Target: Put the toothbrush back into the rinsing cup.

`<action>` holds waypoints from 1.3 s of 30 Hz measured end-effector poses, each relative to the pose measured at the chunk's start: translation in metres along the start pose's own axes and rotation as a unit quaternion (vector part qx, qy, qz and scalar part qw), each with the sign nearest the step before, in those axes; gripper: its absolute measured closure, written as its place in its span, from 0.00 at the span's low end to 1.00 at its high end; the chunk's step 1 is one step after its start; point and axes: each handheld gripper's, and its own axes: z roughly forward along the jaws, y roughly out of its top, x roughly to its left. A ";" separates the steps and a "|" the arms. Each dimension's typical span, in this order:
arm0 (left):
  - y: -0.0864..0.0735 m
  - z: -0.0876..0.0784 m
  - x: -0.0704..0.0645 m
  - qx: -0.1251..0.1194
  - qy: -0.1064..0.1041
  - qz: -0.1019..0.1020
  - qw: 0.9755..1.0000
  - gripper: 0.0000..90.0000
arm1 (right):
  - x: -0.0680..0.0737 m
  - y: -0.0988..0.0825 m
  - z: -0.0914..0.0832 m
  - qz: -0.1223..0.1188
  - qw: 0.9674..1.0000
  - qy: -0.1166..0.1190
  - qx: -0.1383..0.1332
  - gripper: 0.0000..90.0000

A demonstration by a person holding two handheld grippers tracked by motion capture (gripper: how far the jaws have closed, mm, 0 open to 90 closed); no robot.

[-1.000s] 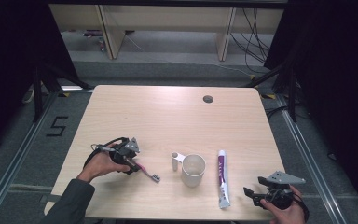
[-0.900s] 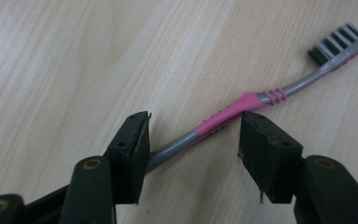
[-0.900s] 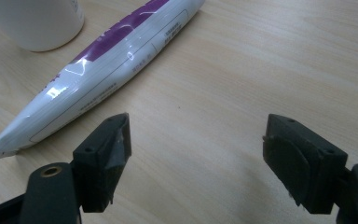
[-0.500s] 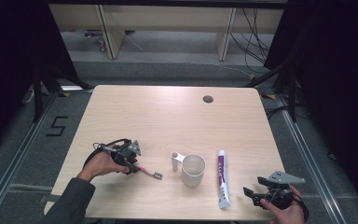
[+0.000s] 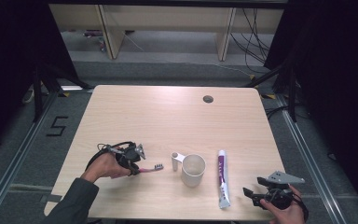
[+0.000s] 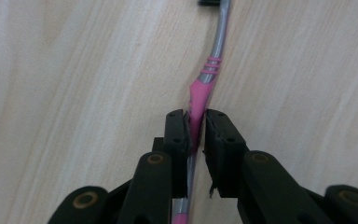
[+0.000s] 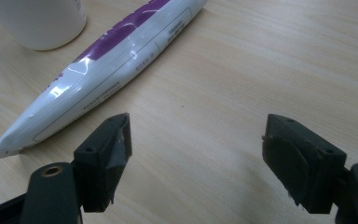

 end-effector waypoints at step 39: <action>0.003 -0.024 0.002 -0.049 -0.007 -0.076 0.996 0.92 | -0.001 -0.001 0.000 0.008 1.000 0.004 0.002 0.28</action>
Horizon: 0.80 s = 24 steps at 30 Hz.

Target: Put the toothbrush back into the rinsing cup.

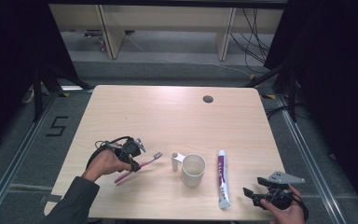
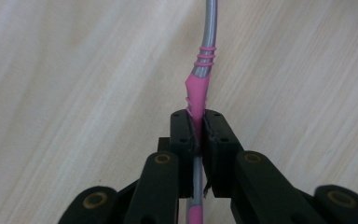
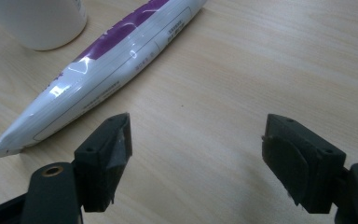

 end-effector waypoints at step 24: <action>-0.011 -0.020 -0.021 -0.245 0.021 -0.026 0.969 0.92 | -0.001 0.000 0.000 -0.001 1.000 -0.002 -0.003 0.28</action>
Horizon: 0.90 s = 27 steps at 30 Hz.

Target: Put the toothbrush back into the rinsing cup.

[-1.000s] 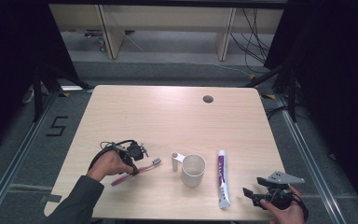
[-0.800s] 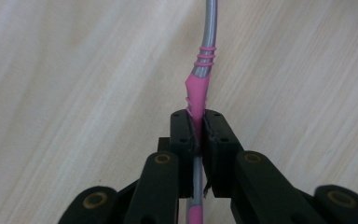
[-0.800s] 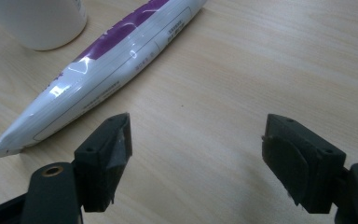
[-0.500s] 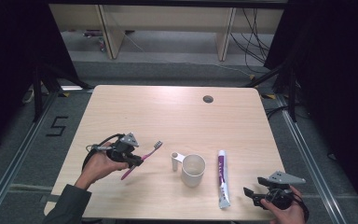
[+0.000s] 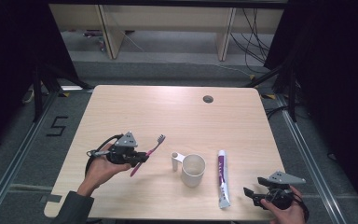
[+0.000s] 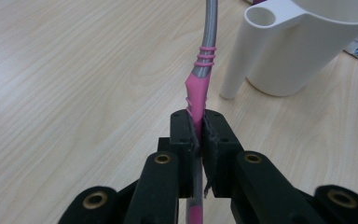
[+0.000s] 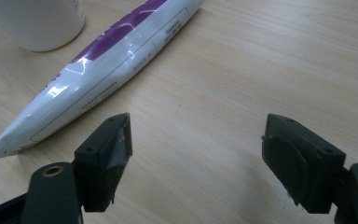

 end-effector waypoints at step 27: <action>0.029 0.001 -0.007 -0.221 0.008 -0.046 0.974 0.92 | 0.003 -0.001 -0.001 0.023 1.000 0.005 0.004 0.28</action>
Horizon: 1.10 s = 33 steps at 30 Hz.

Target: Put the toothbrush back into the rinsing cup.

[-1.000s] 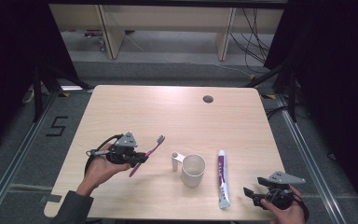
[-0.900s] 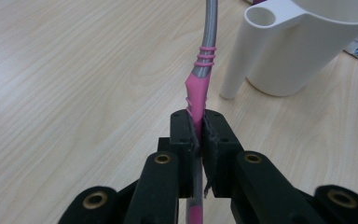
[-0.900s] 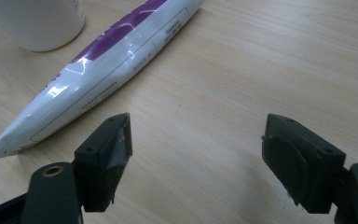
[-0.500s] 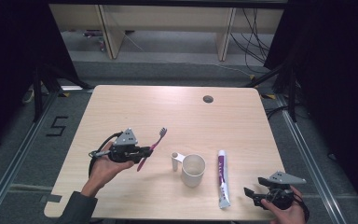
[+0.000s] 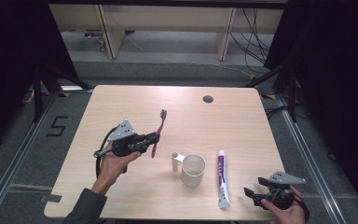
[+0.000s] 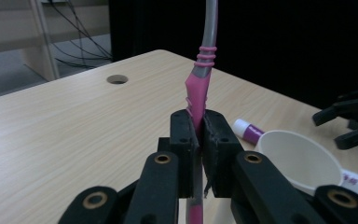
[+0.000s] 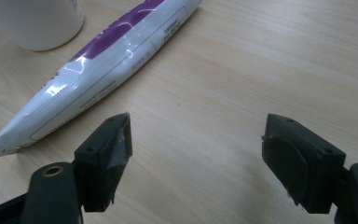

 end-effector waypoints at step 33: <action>0.016 0.038 -0.035 -0.035 -0.031 0.018 0.999 0.92 | -0.003 0.000 0.000 -0.018 1.000 -0.003 -0.001 0.28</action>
